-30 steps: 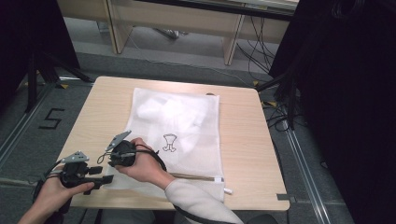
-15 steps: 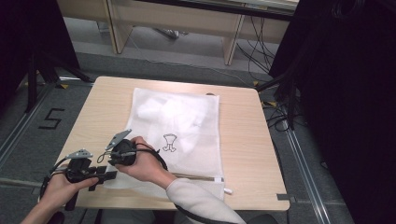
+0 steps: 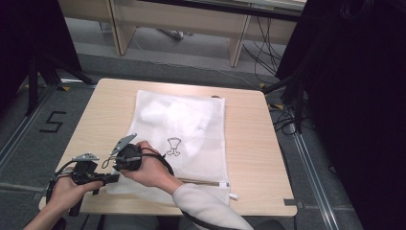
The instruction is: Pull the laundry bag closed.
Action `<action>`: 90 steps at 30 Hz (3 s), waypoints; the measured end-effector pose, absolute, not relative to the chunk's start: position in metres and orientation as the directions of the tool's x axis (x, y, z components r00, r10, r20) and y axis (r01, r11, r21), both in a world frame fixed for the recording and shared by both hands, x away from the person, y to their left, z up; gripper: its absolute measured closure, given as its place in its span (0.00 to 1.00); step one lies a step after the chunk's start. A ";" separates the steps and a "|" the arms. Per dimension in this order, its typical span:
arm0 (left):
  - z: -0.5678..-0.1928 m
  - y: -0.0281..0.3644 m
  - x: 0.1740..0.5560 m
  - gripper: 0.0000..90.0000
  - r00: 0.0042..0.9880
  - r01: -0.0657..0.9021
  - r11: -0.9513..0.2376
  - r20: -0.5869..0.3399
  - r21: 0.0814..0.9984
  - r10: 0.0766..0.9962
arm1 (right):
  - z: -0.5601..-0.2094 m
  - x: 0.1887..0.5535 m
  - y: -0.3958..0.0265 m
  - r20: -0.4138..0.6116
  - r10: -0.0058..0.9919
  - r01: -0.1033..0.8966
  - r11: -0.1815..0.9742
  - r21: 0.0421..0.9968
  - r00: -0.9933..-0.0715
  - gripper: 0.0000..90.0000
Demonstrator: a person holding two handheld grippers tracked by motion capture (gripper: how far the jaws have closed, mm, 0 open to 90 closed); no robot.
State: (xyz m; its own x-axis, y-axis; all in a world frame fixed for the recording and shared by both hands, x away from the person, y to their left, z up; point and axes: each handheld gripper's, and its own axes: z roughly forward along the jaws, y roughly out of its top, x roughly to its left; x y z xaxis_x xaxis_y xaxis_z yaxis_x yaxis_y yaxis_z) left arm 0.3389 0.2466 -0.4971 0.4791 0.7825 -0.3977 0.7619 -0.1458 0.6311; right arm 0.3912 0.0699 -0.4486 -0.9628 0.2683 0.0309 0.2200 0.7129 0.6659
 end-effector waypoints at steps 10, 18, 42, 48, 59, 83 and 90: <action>-0.494 0.246 0.338 0.96 0.441 0.790 -0.101 -0.446 0.605 0.779 | -0.450 0.391 0.066 0.035 0.268 0.225 0.721 0.655 -0.963 0.91; -0.493 0.247 0.338 0.96 0.437 0.791 -0.093 -0.453 0.605 0.777 | -0.453 0.393 0.062 0.026 0.257 0.214 0.737 0.641 -0.966 0.92; -0.492 0.246 0.337 0.96 0.440 0.787 -0.094 -0.448 0.610 0.778 | -0.465 0.394 0.053 0.048 0.254 0.232 0.770 0.595 -0.966 0.92; -0.491 0.246 0.337 0.96 0.450 0.786 -0.107 -0.445 0.609 0.774 | -0.467 0.394 0.051 0.038 0.239 0.215 0.779 0.589 -0.970 0.92; -0.488 0.245 0.335 0.96 0.453 0.779 -0.111 -0.430 0.618 0.781 | -0.470 0.394 0.050 0.047 0.241 0.224 0.790 0.571 -0.969 0.92; -0.486 0.245 0.335 0.96 0.453 0.780 -0.100 -0.447 0.618 0.772 | -0.475 0.392 0.044 0.075 0.262 0.260 0.804 0.535 -0.962 0.92; -0.487 0.245 0.335 0.96 0.453 0.779 -0.101 -0.444 0.619 0.773 | -0.477 0.393 0.039 0.079 0.261 0.263 0.815 0.517 -0.962 0.92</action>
State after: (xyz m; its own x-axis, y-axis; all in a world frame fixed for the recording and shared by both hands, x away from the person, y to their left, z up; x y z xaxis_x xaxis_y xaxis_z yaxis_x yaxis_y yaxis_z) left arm 0.3351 0.2448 -0.4865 0.4527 0.7735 -0.4436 0.7790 -0.1011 0.6188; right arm 0.3935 0.0389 -0.4766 -0.9621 0.2612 0.0787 0.2634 0.8146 0.5168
